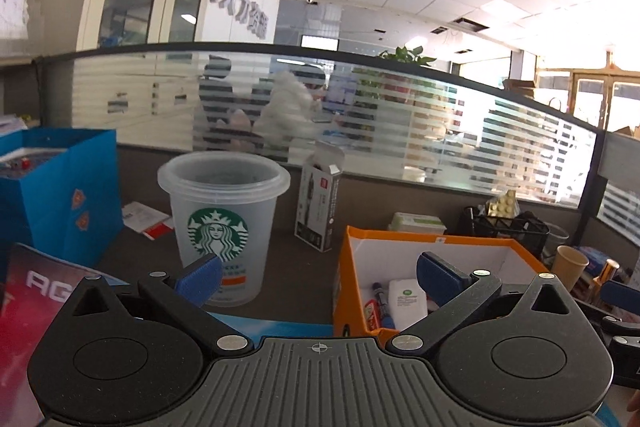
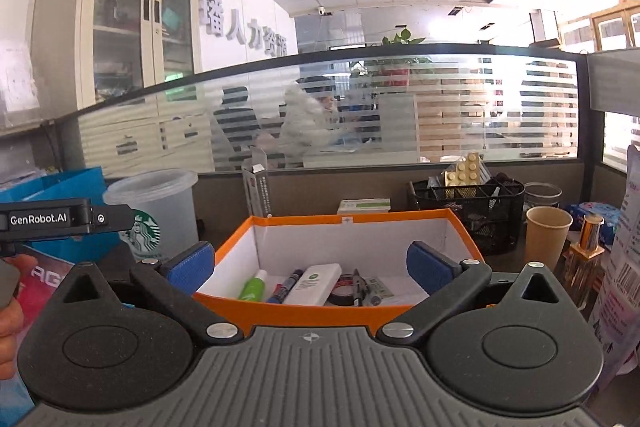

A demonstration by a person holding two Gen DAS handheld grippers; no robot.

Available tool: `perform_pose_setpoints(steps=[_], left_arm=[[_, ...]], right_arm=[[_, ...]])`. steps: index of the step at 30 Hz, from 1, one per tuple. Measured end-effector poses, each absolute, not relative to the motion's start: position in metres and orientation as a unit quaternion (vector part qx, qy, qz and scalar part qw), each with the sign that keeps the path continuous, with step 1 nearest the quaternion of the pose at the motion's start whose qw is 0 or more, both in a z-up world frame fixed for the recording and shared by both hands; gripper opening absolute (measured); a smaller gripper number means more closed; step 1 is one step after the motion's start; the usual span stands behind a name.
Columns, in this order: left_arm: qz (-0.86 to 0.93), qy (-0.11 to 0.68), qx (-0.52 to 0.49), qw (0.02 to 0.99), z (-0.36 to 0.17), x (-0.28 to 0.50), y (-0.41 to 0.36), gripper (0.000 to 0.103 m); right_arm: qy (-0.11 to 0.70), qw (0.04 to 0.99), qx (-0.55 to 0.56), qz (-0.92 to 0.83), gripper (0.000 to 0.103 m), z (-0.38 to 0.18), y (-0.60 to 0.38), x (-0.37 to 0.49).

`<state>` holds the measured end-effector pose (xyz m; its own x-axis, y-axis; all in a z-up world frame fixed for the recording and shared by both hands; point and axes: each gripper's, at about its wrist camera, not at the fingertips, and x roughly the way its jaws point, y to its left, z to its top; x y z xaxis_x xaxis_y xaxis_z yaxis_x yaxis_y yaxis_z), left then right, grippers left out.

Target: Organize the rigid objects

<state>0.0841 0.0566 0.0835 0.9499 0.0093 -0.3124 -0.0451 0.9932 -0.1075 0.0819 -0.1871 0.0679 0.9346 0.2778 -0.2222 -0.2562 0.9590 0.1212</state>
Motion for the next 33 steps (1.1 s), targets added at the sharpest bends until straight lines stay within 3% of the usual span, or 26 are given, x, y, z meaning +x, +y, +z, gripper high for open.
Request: perform_pose_setpoints(steps=[12,33], left_arm=[[0.061,0.111,-0.010,0.992,0.095,0.052,0.043,0.103],[0.047,0.120,-0.010,0.992,0.101,0.039,0.030,0.103]], right_arm=[[0.107,0.983,0.048,0.142,0.103,0.069,-0.191,0.064],[0.090,0.984,0.042,0.147,0.103,0.077,-0.193,0.050]])
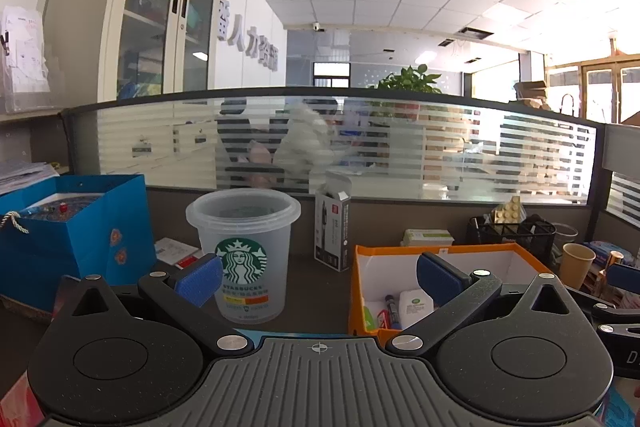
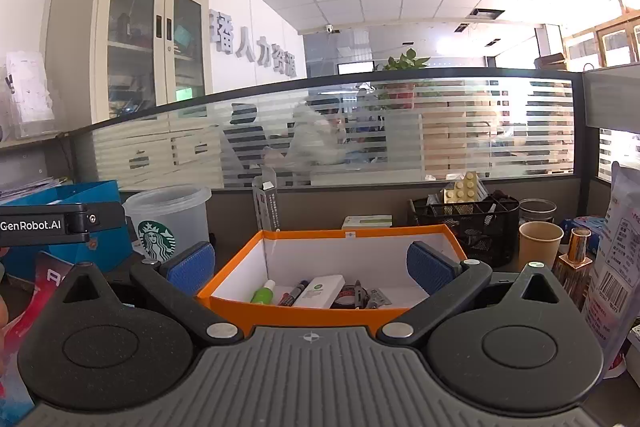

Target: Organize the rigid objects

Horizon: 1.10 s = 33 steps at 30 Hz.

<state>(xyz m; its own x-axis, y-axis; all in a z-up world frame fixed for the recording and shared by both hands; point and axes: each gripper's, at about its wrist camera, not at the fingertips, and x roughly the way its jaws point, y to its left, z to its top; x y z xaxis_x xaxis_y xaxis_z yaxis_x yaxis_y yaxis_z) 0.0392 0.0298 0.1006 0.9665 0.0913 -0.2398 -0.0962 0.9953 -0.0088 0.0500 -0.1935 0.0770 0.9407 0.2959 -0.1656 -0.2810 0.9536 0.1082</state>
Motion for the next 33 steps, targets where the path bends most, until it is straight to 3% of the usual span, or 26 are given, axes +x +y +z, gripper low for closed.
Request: perform_pose_setpoints(steps=[33], left_arm=[[0.058,0.103,0.010,0.993,0.0966,0.0379,0.0212,0.103]], right_arm=[[0.094,0.984,0.041,0.147,0.103,0.0752,-0.1934,0.0495]])
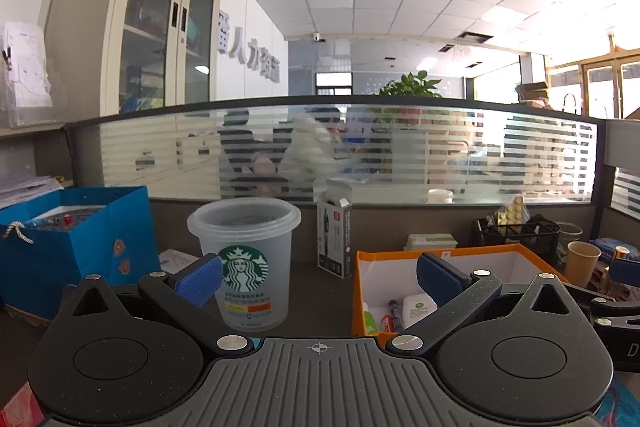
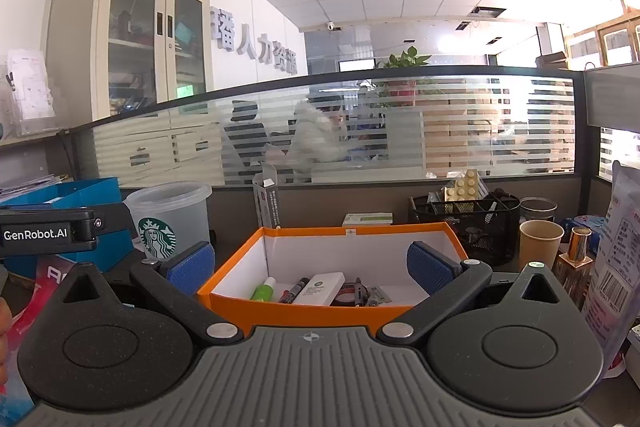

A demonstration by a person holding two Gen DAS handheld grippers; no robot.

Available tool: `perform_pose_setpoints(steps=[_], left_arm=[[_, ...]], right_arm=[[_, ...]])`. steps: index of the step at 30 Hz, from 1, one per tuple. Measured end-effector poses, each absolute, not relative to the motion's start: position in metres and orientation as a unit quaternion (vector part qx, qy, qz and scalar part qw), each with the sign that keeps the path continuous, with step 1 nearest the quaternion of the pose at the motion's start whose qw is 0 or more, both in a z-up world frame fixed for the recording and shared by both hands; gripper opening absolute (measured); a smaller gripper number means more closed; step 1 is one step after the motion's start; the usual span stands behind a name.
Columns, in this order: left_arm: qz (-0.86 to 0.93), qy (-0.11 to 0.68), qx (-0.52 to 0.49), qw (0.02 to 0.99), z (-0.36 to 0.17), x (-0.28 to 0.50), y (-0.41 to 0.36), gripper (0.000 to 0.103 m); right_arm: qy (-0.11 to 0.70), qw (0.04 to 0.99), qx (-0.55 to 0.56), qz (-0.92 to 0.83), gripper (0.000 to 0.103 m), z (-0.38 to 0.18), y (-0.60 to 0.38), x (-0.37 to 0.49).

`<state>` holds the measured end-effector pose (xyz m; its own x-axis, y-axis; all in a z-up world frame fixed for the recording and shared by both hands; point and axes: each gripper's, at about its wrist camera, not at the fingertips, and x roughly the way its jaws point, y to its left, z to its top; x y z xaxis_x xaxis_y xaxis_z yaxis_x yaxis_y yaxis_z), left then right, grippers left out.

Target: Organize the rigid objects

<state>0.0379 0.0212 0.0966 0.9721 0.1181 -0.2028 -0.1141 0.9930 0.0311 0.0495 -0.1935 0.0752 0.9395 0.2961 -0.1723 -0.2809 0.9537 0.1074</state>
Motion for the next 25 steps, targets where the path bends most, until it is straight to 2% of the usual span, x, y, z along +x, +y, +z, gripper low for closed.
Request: perform_pose_setpoints(steps=[21,25], left_arm=[[0.052,0.118,0.011,0.992,0.071,0.055,0.043,0.103],[0.065,0.139,-0.008,0.988,0.065,0.063,0.057,0.103]], right_arm=[[0.119,0.983,0.027,0.134,0.103,0.062,-0.181,0.060],[0.125,0.982,0.018,0.138,0.103,0.060,-0.171,0.060]])
